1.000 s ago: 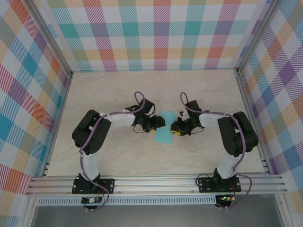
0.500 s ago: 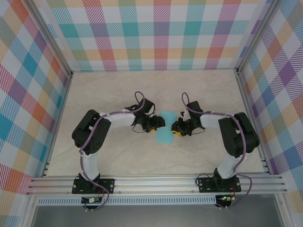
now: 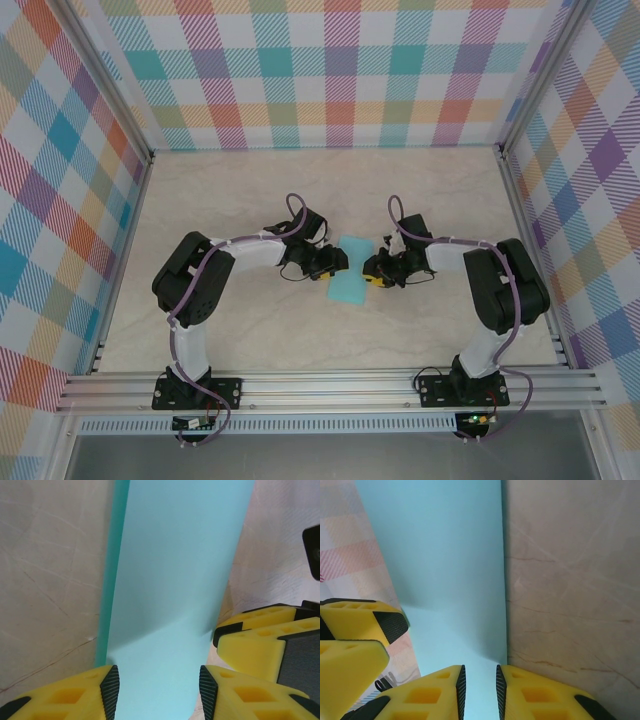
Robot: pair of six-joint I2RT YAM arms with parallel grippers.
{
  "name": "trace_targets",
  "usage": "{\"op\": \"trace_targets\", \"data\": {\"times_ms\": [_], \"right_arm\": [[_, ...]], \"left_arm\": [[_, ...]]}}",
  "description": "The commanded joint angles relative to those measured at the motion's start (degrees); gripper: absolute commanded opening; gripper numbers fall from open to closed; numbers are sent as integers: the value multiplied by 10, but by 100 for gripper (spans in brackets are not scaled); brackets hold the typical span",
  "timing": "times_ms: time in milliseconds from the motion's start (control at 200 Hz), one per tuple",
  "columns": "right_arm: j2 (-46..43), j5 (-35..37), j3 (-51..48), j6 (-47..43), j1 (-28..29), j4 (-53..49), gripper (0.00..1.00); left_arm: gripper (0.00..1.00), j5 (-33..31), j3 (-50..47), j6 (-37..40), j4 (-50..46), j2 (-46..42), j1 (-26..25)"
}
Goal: Fold a paper plane with a square sheet of paper (pick it up from the middle)
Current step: Fold the square sheet of paper in half at the center of the table.
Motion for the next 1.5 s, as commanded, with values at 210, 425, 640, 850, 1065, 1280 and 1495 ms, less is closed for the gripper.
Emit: {"op": "trace_targets", "data": {"times_ms": [210,425,640,850,1065,1280,1495], "right_arm": [[3,-9,-2,-3,-3,2,24],[5,-5,0,-7,-3,-3,24],[9,2,1,-8,-3,-8,23],[20,15,9,-16,-3,-26,21],[21,21,7,-16,-3,-29,21],[20,20,8,-18,-3,-31,21],[18,19,6,-18,-3,-31,21]], "left_arm": [[52,-7,3,1,-2,-13,-4],[58,-67,-5,9,-48,-58,-4],[60,-40,-21,-1,-37,-51,-6],[60,-27,-15,-1,-34,-32,-13],[60,-29,-12,-3,-35,-24,-16],[60,-9,-15,-7,-14,-18,-16],[58,20,-10,-16,11,-4,-16]]}}
